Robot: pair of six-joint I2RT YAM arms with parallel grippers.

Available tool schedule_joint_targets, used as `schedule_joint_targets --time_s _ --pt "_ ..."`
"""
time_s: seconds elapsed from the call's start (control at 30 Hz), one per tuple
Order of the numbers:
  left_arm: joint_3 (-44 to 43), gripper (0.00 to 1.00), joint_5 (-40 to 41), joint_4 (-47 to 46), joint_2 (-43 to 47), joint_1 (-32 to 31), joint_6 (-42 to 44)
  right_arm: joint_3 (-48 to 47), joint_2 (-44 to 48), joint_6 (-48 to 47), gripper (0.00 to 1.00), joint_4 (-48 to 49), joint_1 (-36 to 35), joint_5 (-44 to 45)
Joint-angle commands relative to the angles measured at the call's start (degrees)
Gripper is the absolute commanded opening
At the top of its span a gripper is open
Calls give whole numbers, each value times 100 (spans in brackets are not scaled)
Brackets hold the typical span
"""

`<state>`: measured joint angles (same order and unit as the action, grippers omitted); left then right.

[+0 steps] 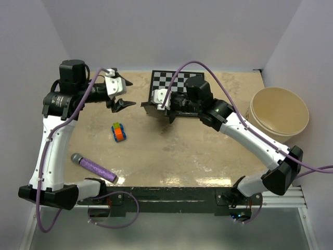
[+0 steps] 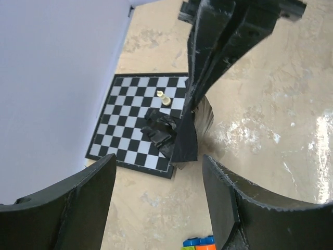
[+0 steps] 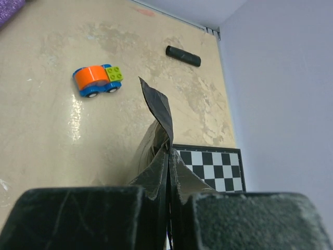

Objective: Put the trash bags into the trash bin

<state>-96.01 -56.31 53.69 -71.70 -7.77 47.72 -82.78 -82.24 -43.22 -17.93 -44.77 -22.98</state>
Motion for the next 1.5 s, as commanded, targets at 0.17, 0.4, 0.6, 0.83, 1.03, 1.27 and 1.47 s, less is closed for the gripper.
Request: schedule_joint_targets --time_s 0.17,0.4,0.6,0.83,1.03,1.27,1.47 --pt "1381 66 1051 -1236 191 -884 202 -291 155 473 0 159 30 -154" --pt "1647 51 1035 -2179 201 -1077 -378 -142 296 508 0 71 30 -180" --pt "1418 1 1131 -1679 -80 -1306 -71 -10 375 525 0 141 39 -154" --pt "1506 0 1447 -1975 94 -1526 71 8 226 631 4 -157 162 -207" --pt "1392 0 1562 -2003 104 -1552 132 157 59 771 21 -220 329 -251" --pt "1514 0 1755 -2029 130 -1596 106 78 6 745 1 -228 399 -522" --pt "2146 0 2869 -3082 209 -2236 341 -220 -125 657 0 -509 495 -1514"
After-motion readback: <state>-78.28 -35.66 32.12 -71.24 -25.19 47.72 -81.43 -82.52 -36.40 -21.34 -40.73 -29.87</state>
